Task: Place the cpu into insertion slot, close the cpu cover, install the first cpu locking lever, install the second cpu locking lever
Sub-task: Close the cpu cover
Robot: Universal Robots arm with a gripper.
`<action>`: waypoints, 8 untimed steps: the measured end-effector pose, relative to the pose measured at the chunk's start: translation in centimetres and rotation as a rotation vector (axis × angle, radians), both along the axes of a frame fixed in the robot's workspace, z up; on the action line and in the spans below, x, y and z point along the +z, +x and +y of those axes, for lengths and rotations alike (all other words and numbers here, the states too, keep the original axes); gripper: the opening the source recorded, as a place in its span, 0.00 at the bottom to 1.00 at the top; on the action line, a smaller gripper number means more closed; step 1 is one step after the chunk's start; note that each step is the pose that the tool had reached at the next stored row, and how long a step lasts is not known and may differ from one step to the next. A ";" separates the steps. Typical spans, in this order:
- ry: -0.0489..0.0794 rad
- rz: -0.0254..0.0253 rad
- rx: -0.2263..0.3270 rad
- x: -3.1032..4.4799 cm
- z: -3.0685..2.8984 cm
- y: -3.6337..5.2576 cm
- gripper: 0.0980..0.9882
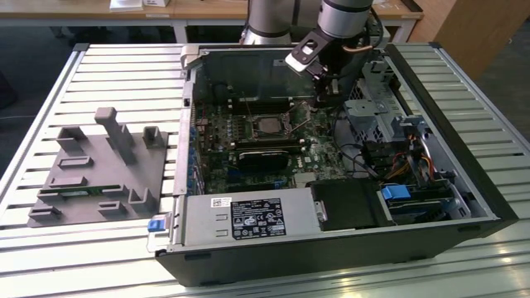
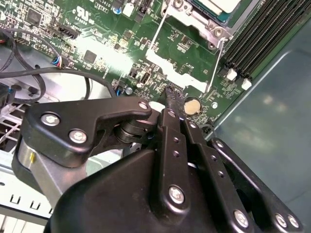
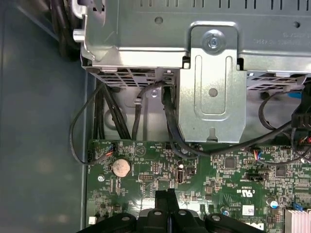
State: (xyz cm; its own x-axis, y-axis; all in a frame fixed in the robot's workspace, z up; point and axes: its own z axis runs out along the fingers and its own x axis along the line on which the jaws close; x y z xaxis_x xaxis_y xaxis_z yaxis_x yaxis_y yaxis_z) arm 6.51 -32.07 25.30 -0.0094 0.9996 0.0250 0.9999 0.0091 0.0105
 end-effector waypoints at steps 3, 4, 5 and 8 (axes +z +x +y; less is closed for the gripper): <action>0.000 0.0037 0.000 -0.32 0.00 0.09 0.01; 0.000 0.0048 0.000 -0.41 0.01 0.12 0.01; 0.000 0.0058 0.000 -0.49 0.00 0.16 0.01; 0.000 0.0067 0.000 -0.68 0.00 0.21 0.01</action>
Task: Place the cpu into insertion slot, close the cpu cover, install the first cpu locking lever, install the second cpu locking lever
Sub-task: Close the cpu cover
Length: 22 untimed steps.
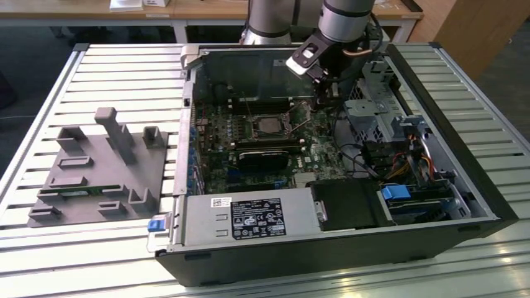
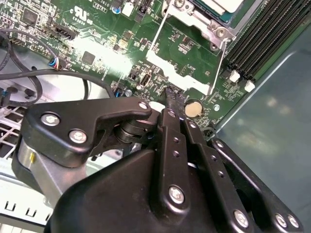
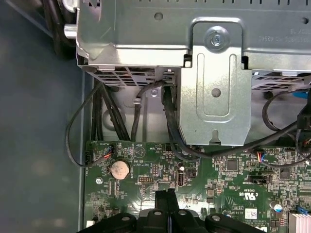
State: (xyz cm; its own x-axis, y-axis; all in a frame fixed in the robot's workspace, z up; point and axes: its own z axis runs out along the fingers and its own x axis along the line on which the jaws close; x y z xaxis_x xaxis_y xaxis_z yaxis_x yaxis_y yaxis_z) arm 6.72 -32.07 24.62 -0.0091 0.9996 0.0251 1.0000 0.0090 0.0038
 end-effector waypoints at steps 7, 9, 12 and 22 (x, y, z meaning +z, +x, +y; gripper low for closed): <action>0.000 0.0002 0.000 -0.18 0.00 -0.05 0.01; 0.000 0.0003 0.000 -0.20 0.02 -0.20 0.01; 0.000 0.0003 0.000 -0.21 0.02 -0.55 0.01; 0.000 0.0002 0.000 -0.23 0.04 -1.19 0.01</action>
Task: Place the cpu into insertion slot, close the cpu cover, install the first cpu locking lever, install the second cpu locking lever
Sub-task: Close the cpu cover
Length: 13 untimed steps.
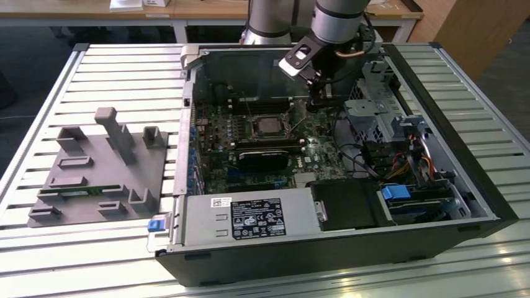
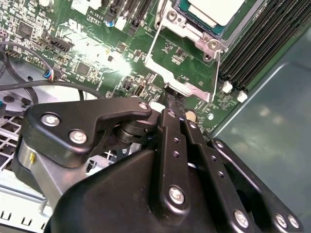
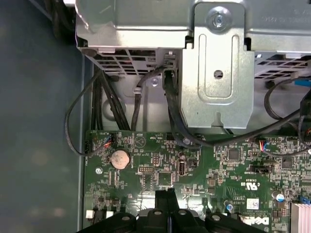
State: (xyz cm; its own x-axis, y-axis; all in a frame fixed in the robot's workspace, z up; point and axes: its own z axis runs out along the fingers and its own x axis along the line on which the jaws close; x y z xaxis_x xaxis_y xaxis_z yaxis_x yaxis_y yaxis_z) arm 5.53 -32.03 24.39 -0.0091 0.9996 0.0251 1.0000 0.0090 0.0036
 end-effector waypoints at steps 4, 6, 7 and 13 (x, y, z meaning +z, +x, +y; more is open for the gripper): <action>0.000 -0.0001 0.000 0.00 0.00 -0.11 0.01; 0.000 -0.0001 0.000 0.00 0.00 -0.16 0.01; 0.000 -0.0001 0.000 0.00 0.00 -0.19 0.01; 0.000 -0.0001 0.000 0.00 0.00 -0.38 0.01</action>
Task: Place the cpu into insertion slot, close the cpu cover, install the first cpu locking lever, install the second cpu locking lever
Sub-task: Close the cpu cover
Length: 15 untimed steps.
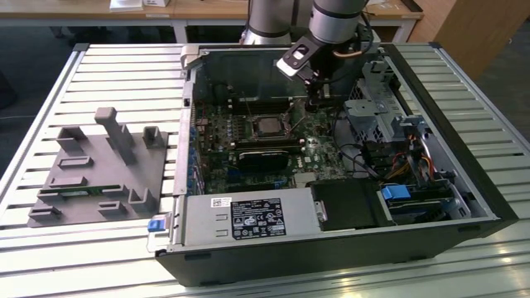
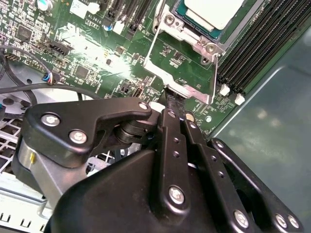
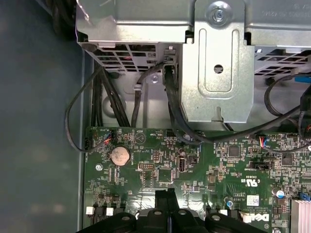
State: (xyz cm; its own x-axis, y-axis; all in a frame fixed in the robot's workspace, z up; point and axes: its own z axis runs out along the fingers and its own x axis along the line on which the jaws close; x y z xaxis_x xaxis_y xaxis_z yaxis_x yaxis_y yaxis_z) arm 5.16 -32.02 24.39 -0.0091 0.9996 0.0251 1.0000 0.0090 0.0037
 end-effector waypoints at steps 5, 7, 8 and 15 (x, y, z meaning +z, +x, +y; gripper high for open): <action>0.000 -0.0002 0.000 0.00 0.00 -0.30 0.01; 0.000 -0.0004 0.000 0.00 0.00 -0.39 0.01; 0.000 -0.0004 0.000 0.00 0.00 -0.42 0.01; 0.000 -0.0006 0.000 0.00 0.00 -0.69 0.01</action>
